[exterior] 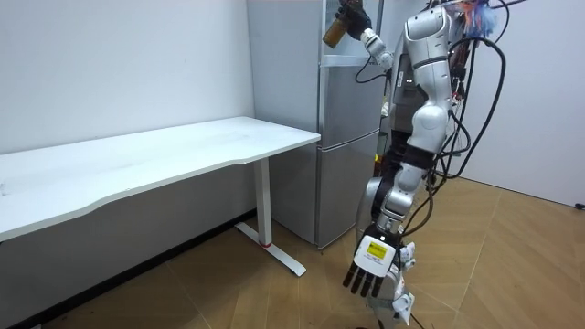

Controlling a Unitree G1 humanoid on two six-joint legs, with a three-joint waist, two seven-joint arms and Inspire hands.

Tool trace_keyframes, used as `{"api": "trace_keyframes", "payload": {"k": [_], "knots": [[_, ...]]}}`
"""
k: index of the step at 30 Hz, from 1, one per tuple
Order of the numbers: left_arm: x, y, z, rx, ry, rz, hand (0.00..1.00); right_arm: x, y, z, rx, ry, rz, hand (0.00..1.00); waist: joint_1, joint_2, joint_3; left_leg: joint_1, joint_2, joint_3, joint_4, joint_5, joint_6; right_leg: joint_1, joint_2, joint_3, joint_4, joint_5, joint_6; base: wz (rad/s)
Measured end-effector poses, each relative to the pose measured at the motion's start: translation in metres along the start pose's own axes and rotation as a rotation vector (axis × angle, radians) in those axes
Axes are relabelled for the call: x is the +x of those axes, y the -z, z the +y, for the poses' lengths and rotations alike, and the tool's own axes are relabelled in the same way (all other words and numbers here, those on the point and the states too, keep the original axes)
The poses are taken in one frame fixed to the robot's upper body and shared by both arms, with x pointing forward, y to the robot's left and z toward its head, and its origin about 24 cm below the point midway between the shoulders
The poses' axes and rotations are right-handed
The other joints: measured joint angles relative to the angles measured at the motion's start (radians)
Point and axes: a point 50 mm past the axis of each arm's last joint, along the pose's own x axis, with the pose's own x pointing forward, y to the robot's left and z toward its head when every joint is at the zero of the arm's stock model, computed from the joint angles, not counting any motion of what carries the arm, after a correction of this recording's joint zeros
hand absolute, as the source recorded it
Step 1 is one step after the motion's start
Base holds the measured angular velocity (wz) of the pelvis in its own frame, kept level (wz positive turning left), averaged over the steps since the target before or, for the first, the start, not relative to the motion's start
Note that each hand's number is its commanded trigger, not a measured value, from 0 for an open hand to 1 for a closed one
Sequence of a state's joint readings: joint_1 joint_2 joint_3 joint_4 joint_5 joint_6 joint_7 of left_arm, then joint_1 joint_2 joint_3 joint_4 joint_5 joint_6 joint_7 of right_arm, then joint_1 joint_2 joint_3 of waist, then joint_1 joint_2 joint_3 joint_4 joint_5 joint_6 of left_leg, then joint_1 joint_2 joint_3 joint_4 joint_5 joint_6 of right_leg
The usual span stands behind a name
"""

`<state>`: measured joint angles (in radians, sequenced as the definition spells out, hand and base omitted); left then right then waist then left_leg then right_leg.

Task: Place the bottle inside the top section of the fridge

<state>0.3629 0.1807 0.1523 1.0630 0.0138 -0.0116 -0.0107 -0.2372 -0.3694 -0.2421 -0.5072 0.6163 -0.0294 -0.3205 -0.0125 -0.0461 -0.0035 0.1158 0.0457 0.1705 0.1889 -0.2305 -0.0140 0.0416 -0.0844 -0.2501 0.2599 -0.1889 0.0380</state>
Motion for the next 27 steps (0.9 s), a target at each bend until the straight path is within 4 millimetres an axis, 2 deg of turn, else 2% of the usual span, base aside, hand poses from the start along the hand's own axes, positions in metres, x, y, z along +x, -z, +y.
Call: {"api": "trace_keyframes", "payload": {"k": [5,10,13,19,24,27], "knots": [[0.0,0.002,0.0,-0.002,-0.001,0.004,0.0,0.002,-0.007,-0.011,-0.039,0.083,-0.038,1.0,-0.017,0.0,0.0017,0.001,0.001,0.0,-0.009,0.0,0.0,-0.002,0.002,0.002,0.0,0.002,-0.001,-0.01],[-0.001,0.005,0.003,-0.04,-0.024,0.003,0.0,0.007,-0.021,-0.03,-0.091,0.179,-0.1,1.0,-0.017,-0.005,0.0042,0.0,0.001,0.0,-0.014,0.0,0.0,-0.005,0.003,0.003,-0.001,0.003,-0.001,-0.01],[-0.001,0.005,0.003,-0.059,-0.044,0.003,0.0,0.007,-0.024,-0.034,-0.106,0.203,-0.112,1.0,-0.017,-0.007,0.0047,0.0,0.001,0.0,-0.017,0.0,0.0,-0.008,0.004,0.004,-0.002,0.003,-0.001,0.0],[-0.001,0.003,0.004,-0.068,-0.051,-0.003,0.0,0.005,-0.022,-0.036,-0.116,0.215,-0.099,1.0,-0.019,-0.012,0.0039,-0.001,0.002,-0.002,-0.018,0.0,0.0,-0.008,0.005,0.003,-0.008,0.003,-0.001,0.0],[-0.001,0.003,0.007,-0.078,-0.059,-0.004,0.0,0.004,-0.014,-0.044,-0.137,0.243,-0.063,1.0,-0.015,-0.018,0.001,-0.001,0.002,-0.003,-0.018,0.0,0.0,-0.007,0.006,0.004,-0.008,0.003,-0.001,0.0],[-0.001,0.003,0.007,-0.079,-0.056,-0.006,0.0,0.005,-0.008,-0.05,-0.151,0.265,-0.033,1.0,-0.009,-0.021,0.0021,0.0,0.002,-0.003,-0.018,0.0,-0.001,-0.006,0.006,0.004,-0.007,0.003,-0.001,0.0]]}}
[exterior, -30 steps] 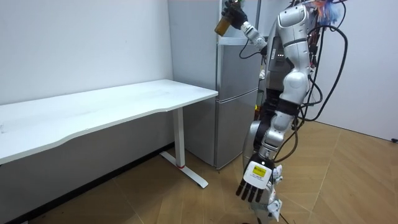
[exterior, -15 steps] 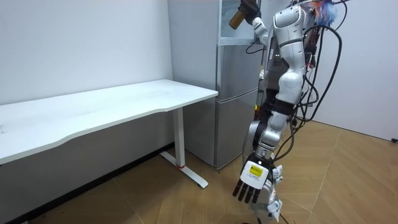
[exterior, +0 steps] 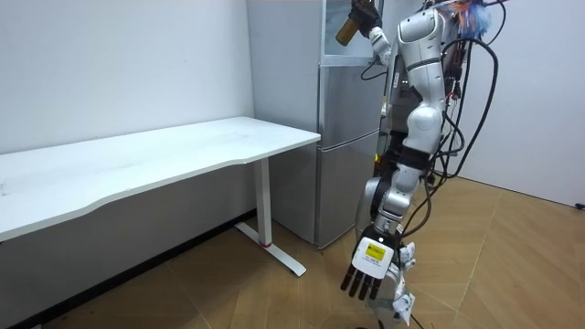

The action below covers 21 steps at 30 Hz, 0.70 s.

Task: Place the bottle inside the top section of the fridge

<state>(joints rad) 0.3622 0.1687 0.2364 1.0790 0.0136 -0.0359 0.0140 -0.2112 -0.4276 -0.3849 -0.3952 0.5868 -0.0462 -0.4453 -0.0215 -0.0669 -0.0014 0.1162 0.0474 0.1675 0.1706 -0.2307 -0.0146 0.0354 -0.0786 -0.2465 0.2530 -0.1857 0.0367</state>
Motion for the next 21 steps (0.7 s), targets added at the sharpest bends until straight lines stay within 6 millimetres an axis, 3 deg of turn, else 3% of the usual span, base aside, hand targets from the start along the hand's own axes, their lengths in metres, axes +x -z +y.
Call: {"api": "trace_keyframes", "payload": {"k": [10,21], "knots": [[0.0,0.001,0.005,-0.032,-0.016,0.006,0.0,0.007,0.021,-0.018,-0.062,0.081,0.095,1.0,0.019,-0.008,0.003,0.001,0.0,0.0,-0.001,0.0,0.0,-0.002,0.0,0.001,0.002,0.0,0.0,0.0],[-0.001,0.006,0.005,-0.036,-0.018,0.029,0.0,0.029,0.011,-0.009,-0.042,0.119,0.037,1.0,0.05,-0.022,0.0098,-0.001,0.0,-0.005,0.013,0.0,0.0,-0.001,-0.001,-0.003,0.002,0.0,0.0,0.01]]}}
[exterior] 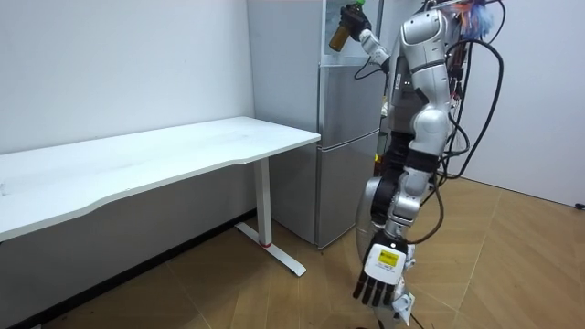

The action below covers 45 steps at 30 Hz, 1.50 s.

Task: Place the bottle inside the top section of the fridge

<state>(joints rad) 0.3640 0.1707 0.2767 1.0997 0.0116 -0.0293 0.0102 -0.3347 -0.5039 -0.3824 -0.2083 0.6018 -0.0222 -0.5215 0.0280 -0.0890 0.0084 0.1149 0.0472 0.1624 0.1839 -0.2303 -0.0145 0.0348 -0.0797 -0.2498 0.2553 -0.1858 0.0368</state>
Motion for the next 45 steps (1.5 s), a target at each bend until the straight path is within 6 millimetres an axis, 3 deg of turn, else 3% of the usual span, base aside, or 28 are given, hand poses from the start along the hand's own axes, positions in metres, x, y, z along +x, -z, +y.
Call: {"api": "trace_keyframes", "payload": {"k": [14,25,28,31,36,45], "knots": [[0.0,-0.001,0.0,0.001,0.004,0.0,0.0,0.028,-0.006,0.003,0.059,0.031,0.012,1.0,0.005,0.006,-0.0057,-0.018,0.001,-0.02,0.005,0.0,0.0,0.0,-0.003,-0.025,0.0,0.001,-0.002,0.04],[0.0,0.0,0.005,0.008,-0.008,0.02,0.0,0.047,0.032,-0.009,0.018,0.128,0.159,1.0,0.014,0.007,-0.0134,-0.023,0.0,-0.029,0.007,0.0,0.0,0.001,-0.005,-0.038,0.0,0.001,-0.002,0.02],[0.0,-0.002,0.007,0.009,-0.012,0.016,0.0,0.052,0.037,-0.019,-0.022,0.144,0.18,1.0,0.034,-0.012,-0.0073,-0.017,0.001,-0.03,0.018,0.0,0.0,0.007,-0.005,-0.036,0.0,0.001,-0.002,0.0],[0.0,-0.002,0.008,0.012,-0.015,0.025,0.0,0.053,0.046,-0.025,-0.103,0.14,0.211,1.0,0.058,-0.03,-0.0074,-0.015,0.001,-0.03,0.019,0.0,-0.001,0.016,-0.004,-0.037,-0.005,0.001,-0.002,0.0],[-0.001,0.003,0.013,-0.029,-0.026,0.046,0.0,0.052,0.055,-0.025,-0.242,0.068,0.22,1.0,0.068,-0.033,-0.0083,-0.016,0.01,-0.037,0.021,-0.006,-0.007,0.033,0.003,-0.057,-0.02,0.012,-0.008,0.05],[-0.006,0.023,0.018,-0.088,-0.052,0.123,0.0,0.052,0.065,-0.036,-0.29,0.055,0.237,1.0,0.089,-0.032,-0.0069,-0.016,0.012,-0.057,0.038,-0.006,-0.009,0.051,0.005,-0.072,-0.022,0.015,-0.011,0.05]]}}
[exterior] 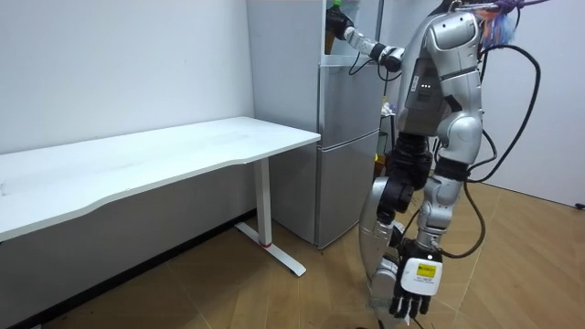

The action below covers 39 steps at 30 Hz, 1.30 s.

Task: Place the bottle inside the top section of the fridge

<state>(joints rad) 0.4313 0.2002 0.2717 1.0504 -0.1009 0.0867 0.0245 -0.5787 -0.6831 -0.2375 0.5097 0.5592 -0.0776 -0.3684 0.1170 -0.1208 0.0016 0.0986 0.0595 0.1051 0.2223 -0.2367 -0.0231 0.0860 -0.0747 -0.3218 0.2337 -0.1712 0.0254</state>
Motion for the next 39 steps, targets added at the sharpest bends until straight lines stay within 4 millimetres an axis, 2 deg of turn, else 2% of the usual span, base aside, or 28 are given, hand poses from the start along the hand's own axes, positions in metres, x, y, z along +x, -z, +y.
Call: {"api": "trace_keyframes", "payload": {"k": [6,11,12,14,15,17,18,22,26,28,39], "knots": [[-0.001,-0.001,0.004,-0.047,-0.038,-0.001,0.0,0.004,0.005,-0.007,-0.012,-0.007,0.033,1.0,0.0,-0.004,0.0002,0.001,0.0,-0.012,0.002,0.0,0.0,0.017,0.003,-0.011,-0.021,0.006,-0.001,0.06],[-0.001,-0.001,0.005,-0.059,-0.043,0.006,0.0,0.006,0.009,-0.012,-0.04,-0.009,0.043,0.99,0.014,-0.004,0.0001,0.013,0.001,-0.018,0.0,-0.001,-0.001,0.033,0.007,-0.014,-0.031,0.01,-0.001,0.02],[-0.001,0.0,0.005,-0.059,-0.044,0.01,0.0,0.006,0.01,-0.014,-0.046,-0.004,0.047,0.83,0.019,-0.004,0.0001,0.015,0.002,-0.019,0.0,-0.002,-0.002,0.035,0.008,-0.014,-0.031,0.01,-0.001,0.0],[-0.001,0.0,0.004,-0.058,-0.043,0.018,0.0,0.007,0.01,-0.017,-0.062,0.004,0.051,0.63,0.024,-0.004,0.0001,0.015,0.002,-0.025,0.0,-0.002,-0.003,0.037,0.008,-0.019,-0.031,0.01,-0.001,0.04],[-0.001,0.001,0.005,-0.057,-0.043,0.021,0.0,0.009,0.01,-0.021,-0.087,0.01,0.052,0.56,0.026,-0.004,0.0001,0.015,0.002,-0.027,0.0,-0.002,-0.003,0.038,0.007,-0.026,-0.032,0.01,-0.001,0.09],[-0.001,0.002,0.005,-0.056,-0.045,0.029,0.0,0.009,0.012,-0.025,-0.117,0.022,0.056,0.06,0.03,-0.004,0.0001,0.017,0.003,-0.028,0.0,-0.002,-0.003,0.037,0.008,-0.03,-0.033,0.01,-0.001,0.04],[-0.001,0.003,0.005,-0.056,-0.047,0.036,0.0,0.009,0.012,-0.025,-0.127,0.022,0.054,0.0,0.03,-0.003,0.0001,0.016,0.003,-0.028,0.0,-0.001,-0.004,0.037,0.008,-0.033,-0.034,0.01,-0.001,0.0],[-0.001,0.002,0.007,-0.054,-0.054,0.035,0.0,0.009,0.016,-0.027,-0.165,0.017,0.066,0.0,0.028,-0.003,-0.0002,0.016,0.004,-0.029,0.001,-0.001,-0.004,0.046,0.008,-0.036,-0.035,0.01,-0.002,0.0],[-0.002,0.0,0.009,-0.051,-0.058,0.029,0.0,-0.001,0.051,-0.036,-0.296,0.021,0.235,0.0,0.031,0.004,-0.0016,0.012,0.002,-0.03,0.001,-0.001,-0.004,0.042,0.007,-0.037,-0.034,0.011,-0.002,0.0],[-0.002,0.001,0.01,-0.049,-0.061,0.036,0.0,0.001,0.047,-0.031,-0.296,0.007,0.218,0.0,0.025,0.011,-0.0055,0.004,0.002,-0.032,0.002,-0.001,-0.004,0.034,0.007,-0.038,-0.033,0.011,-0.002,0.0],[-0.002,-0.003,0.013,-0.045,-0.066,0.03,0.0,0.0,0.048,-0.03,-0.308,0.0,0.228,0.0,0.024,0.015,-0.0068,0.004,0.002,-0.037,0.001,0.002,-0.006,0.035,0.008,-0.04,-0.034,0.011,-0.002,0.0]]}}
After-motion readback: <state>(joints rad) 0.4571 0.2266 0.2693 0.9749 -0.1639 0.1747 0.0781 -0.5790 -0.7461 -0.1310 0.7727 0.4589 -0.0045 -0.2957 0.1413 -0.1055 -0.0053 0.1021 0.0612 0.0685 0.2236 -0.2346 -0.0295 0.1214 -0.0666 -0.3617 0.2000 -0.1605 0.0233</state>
